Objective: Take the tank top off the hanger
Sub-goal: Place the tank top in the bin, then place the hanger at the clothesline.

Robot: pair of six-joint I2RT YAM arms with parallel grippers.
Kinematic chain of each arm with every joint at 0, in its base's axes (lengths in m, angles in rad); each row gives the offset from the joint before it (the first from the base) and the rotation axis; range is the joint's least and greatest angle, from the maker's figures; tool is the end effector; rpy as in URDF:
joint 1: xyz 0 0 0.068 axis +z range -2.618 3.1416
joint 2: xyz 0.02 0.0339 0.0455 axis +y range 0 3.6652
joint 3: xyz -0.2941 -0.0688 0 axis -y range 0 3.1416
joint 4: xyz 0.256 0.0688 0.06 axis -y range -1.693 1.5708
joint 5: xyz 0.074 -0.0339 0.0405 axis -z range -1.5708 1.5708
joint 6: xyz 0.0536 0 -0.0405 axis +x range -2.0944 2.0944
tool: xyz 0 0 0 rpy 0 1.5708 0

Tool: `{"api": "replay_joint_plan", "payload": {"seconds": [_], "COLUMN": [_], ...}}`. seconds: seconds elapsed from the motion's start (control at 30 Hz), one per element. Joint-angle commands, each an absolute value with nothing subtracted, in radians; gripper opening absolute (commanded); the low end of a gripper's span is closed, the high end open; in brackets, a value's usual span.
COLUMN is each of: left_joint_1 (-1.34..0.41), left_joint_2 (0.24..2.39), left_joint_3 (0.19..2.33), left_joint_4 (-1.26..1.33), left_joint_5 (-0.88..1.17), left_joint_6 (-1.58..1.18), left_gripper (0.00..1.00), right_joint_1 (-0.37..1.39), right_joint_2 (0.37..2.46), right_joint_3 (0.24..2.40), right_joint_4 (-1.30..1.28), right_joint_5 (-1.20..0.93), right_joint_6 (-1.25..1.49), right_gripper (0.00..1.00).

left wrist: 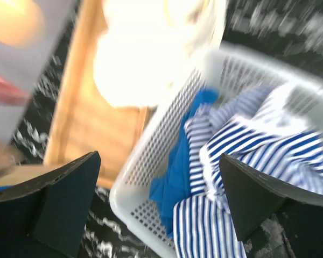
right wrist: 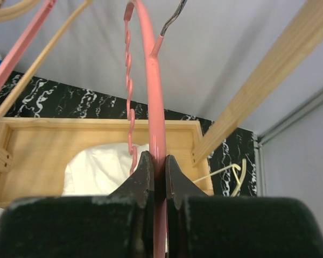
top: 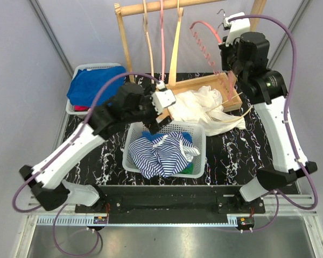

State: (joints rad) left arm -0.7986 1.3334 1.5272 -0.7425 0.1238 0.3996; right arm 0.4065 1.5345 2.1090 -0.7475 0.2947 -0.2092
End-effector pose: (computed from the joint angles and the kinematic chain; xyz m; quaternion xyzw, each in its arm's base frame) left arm 0.2039 -0.2188 0.4412 0.5159 0.7019 -0.1496 0.4678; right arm 0.2955 0.1103 0.5753 -0.1394 0.7503 -0.0492 0.6444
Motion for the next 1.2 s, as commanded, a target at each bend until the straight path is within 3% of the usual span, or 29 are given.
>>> {"api": "replay_joint_plan", "payload": {"seconds": [0.0,0.4,0.77,1.17], "left_joint_1": [-0.804,-0.802,-0.804,-0.802], "left_joint_2": [1.244,1.175,1.097,1.051], "left_joint_3": [1.618,1.796,1.801,1.755], "left_joint_4": [-0.827,-0.873,-0.913,-0.927], "left_joint_5": [0.273,0.187,0.035,0.012], "left_joint_6": [0.296,0.307,0.285,0.319], "left_gripper": [0.99,0.99,0.99,0.99], "right_joint_1": [0.406,0.405,0.405,0.405], "right_joint_2": [1.583,1.509,1.693,1.813], "right_joint_3": [2.241,2.263,2.453,2.574], "right_joint_4": [-0.676,-0.698,-0.695,-0.647], "right_joint_5": [0.183,0.080,0.136,0.144], "right_joint_6": [-0.202,-0.181,-0.242,-0.271], "right_gripper": [0.00,0.00,0.00,0.00]}}
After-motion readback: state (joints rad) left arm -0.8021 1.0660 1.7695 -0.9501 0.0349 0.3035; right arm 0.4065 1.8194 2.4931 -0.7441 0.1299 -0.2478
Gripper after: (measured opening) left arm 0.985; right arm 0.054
